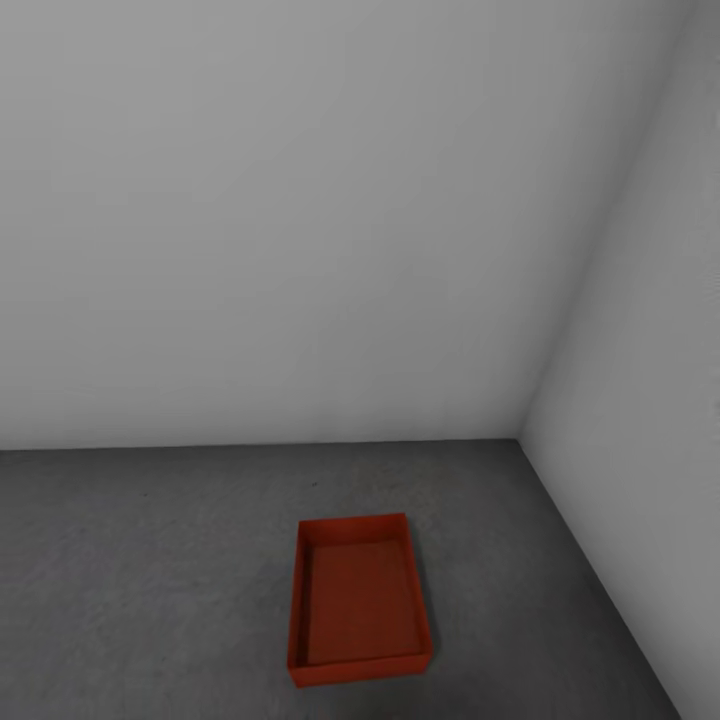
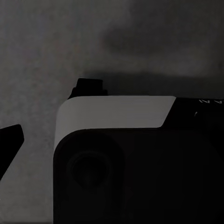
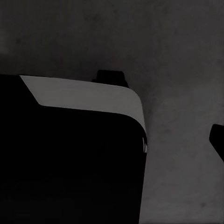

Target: Move the two storage containers from the living room to the garage. In the garage, place one container on the floor and stack the other container on top of it (either order is fine).

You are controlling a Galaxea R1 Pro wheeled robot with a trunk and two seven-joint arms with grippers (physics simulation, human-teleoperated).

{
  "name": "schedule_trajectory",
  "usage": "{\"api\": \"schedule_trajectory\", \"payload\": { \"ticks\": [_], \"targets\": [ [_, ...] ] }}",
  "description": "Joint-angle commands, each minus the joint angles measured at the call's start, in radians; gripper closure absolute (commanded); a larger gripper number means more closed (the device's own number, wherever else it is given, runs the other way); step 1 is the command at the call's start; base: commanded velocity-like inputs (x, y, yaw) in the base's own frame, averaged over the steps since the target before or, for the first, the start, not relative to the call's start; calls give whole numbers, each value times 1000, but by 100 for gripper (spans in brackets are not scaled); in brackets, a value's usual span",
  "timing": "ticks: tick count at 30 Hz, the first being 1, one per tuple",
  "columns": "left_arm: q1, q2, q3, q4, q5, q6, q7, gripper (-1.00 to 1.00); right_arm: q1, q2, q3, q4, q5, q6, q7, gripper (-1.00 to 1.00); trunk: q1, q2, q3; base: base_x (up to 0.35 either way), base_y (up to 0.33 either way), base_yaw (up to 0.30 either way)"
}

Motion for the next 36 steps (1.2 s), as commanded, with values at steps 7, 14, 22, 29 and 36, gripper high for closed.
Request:
{"api": "schedule_trajectory", "payload": {
  "ticks": [7, 14, 22, 29, 36],
  "targets": [
    [-1, 0, 2, 1, 5, -3, -2, -100, -1, 3, 8, 3, -10, -2, -1, -100, 0, 0, 6, -9, 0, -148],
    [-1, 0, 2, 1, 4, -3, -2, -100, -1, 2, 8, 3, -10, -1, -1, -100, 0, 0, 14, -1, 0, -176],
    [-1, 0, 2, 1, 4, -3, -2, -100, -1, 2, 8, 3, -10, -2, -1, -100, 0, 0, 23, 0, 0, -180],
    [-1, 0, 2, 1, 5, -3, -2, -100, -1, 2, 8, 3, -10, -3, -1, -100, 0, 0, 30, 0, 0, -180],
    [-1, 0, 2, 1, 5, -2, -2, -100, -1, 2, 8, 3, -10, -3, -1, -100, 0, 0, 38, 0, 0, -180]
  ]
}}
